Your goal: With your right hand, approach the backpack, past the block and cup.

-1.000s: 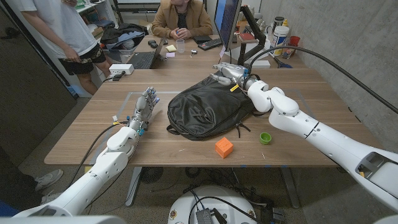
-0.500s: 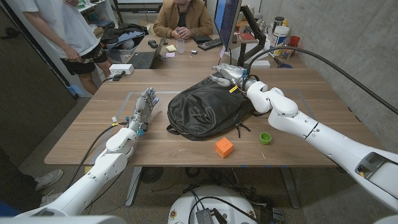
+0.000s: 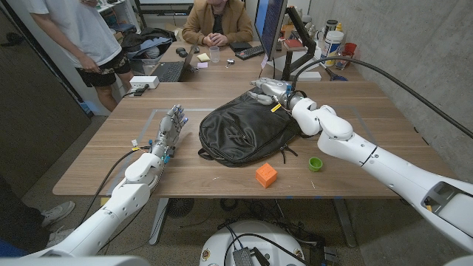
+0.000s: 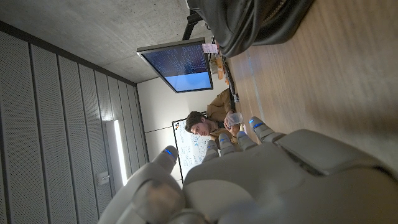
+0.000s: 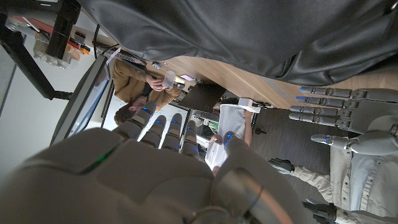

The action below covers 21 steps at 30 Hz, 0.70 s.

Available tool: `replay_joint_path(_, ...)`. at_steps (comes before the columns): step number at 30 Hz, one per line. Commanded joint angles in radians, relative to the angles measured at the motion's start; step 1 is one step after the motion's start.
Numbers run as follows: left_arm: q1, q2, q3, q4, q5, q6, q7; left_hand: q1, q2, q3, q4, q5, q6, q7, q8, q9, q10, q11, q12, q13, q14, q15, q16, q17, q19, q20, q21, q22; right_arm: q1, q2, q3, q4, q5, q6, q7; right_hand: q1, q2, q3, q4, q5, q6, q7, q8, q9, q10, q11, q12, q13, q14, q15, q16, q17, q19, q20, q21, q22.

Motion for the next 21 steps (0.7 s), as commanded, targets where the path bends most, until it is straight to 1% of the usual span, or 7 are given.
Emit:
replay_joint_path(1,0.003,0.002,-0.002,0.002,-0.003,0.0,-0.002,0.005,0.113,-0.004,0.001,0.004,0.002,-0.004,0.005,0.005,0.005,-0.003,-0.001,0.004,-0.003,-0.058,0.001,0.003,0.001,-0.057,0.005,0.002,0.011,0.013,-0.014,0.02,-0.012,0.002,0.011,0.009,0.018,-0.005,-0.003,0.0,-0.001,0.004,-0.001,0.006,-0.002,0.005,0.001,0.001,0.009,-0.038,0.0,0.003,0.008,-0.076,-0.005,0.006)
replay_joint_path(9,-0.003,-0.001,-0.002,0.014,-0.007,-0.002,-0.011,0.005,0.112,-0.004,0.001,0.004,0.002,-0.004,0.004,0.005,0.005,-0.004,-0.001,0.004,-0.003,-0.056,0.002,0.003,0.0,-0.056,0.005,0.002,0.023,0.028,-0.025,0.042,-0.013,0.008,0.011,0.012,0.019,-0.005,-0.005,0.0,-0.003,0.006,-0.002,0.006,-0.002,0.009,0.001,0.001,0.009,-0.036,0.0,0.002,0.009,-0.073,-0.006,0.006)
replay_joint_path(13,-0.005,-0.001,-0.004,0.018,-0.008,-0.003,-0.012,0.005,0.112,-0.004,0.001,0.004,0.003,-0.004,0.005,0.005,0.005,-0.003,-0.001,0.004,-0.002,-0.057,0.002,0.003,0.0,-0.055,0.005,0.002,0.03,0.032,-0.03,0.051,-0.013,0.013,0.011,0.016,0.02,-0.005,-0.007,0.001,-0.008,0.0,-0.003,0.006,-0.004,0.006,0.001,0.001,0.008,-0.039,-0.001,0.001,0.007,-0.078,-0.008,0.006)
replay_joint_path(21,-0.009,-0.002,-0.004,0.027,-0.01,-0.003,-0.017,0.005,0.113,-0.005,0.001,0.004,0.003,-0.004,0.005,0.005,0.005,-0.003,-0.001,0.004,-0.003,-0.057,0.002,0.003,0.0,-0.055,0.005,0.002,0.042,0.039,-0.038,0.067,-0.012,0.021,0.012,0.018,0.023,-0.005,-0.007,0.001,-0.01,0.0,-0.004,0.006,-0.003,0.007,0.001,0.002,0.008,-0.039,-0.001,0.001,0.008,-0.078,-0.009,0.006)
